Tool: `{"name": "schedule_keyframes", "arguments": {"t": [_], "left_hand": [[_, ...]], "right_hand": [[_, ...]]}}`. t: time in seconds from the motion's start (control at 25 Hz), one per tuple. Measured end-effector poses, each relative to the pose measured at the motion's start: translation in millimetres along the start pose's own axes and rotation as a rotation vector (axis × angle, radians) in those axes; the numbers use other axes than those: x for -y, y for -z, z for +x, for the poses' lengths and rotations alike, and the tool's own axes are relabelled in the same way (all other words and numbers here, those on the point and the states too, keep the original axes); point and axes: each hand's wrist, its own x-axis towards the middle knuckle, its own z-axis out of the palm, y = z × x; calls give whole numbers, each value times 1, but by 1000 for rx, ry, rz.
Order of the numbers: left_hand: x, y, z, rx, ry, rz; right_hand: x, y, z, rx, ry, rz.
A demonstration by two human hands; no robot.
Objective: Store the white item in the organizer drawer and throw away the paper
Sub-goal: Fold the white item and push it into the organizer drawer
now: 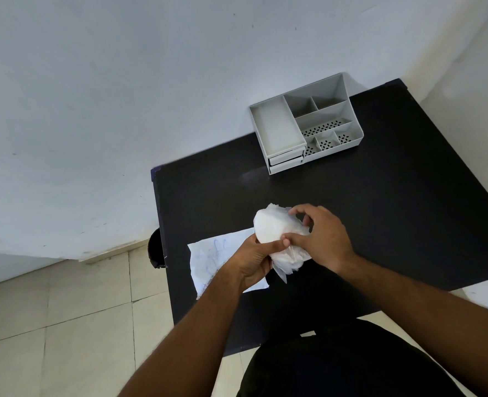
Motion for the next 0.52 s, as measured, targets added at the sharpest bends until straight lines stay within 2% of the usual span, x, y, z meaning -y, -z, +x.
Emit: {"name": "schedule_keyframes", "arguments": {"t": [0.2,0.4,0.52], "left_hand": [[3,3,6,-116,2,3],[6,3,6,-96,-1,39],[7,5,4,-56,15,56]], "right_hand": [[-10,-3,3,30,-198,96],[-18,-7,-6,321,-664,625],[-22,-7,-8,457,-782,952]]}}
